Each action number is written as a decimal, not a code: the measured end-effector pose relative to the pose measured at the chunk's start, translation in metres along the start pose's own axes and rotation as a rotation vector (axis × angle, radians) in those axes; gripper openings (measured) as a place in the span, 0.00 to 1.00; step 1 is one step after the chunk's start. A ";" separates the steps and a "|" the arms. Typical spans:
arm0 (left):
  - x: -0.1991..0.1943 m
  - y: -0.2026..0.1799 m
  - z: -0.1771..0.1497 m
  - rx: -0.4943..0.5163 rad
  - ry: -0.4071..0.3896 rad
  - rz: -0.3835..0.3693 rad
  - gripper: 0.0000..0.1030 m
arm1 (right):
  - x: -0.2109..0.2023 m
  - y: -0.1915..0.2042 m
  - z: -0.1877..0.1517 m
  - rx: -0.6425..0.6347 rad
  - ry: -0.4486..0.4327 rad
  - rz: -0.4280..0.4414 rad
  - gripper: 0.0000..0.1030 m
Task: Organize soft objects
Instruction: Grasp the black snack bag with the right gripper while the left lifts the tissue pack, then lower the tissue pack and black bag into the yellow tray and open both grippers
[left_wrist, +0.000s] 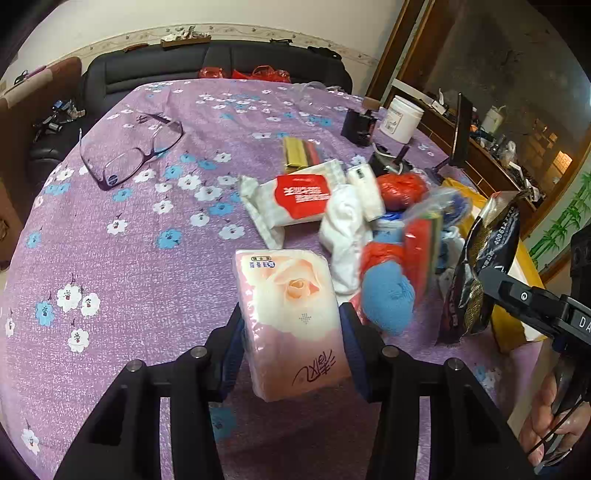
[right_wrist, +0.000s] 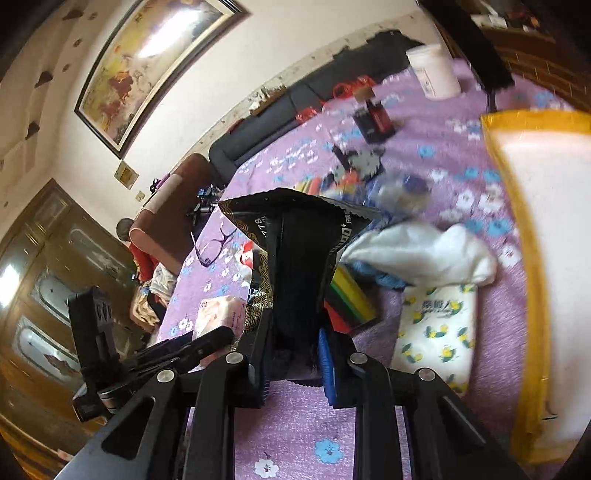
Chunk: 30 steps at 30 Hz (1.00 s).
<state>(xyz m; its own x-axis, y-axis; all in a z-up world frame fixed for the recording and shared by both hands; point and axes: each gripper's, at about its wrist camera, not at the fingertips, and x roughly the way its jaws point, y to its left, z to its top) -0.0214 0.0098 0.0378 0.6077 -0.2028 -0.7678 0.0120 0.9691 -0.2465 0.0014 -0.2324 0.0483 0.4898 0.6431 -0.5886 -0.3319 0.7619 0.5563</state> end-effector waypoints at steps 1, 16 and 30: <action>-0.001 -0.001 0.000 0.004 -0.004 -0.001 0.46 | -0.004 0.001 0.000 -0.010 -0.008 0.000 0.23; -0.016 -0.067 0.018 0.116 -0.033 -0.074 0.46 | -0.084 -0.034 0.019 -0.016 -0.154 -0.052 0.23; 0.030 -0.213 0.057 0.263 0.015 -0.228 0.46 | -0.141 -0.120 0.062 0.038 -0.140 -0.239 0.23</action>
<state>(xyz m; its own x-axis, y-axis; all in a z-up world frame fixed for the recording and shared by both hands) 0.0395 -0.1951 0.1016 0.5544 -0.4183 -0.7195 0.3512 0.9013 -0.2534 0.0217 -0.4194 0.1009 0.6580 0.4267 -0.6204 -0.1644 0.8854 0.4347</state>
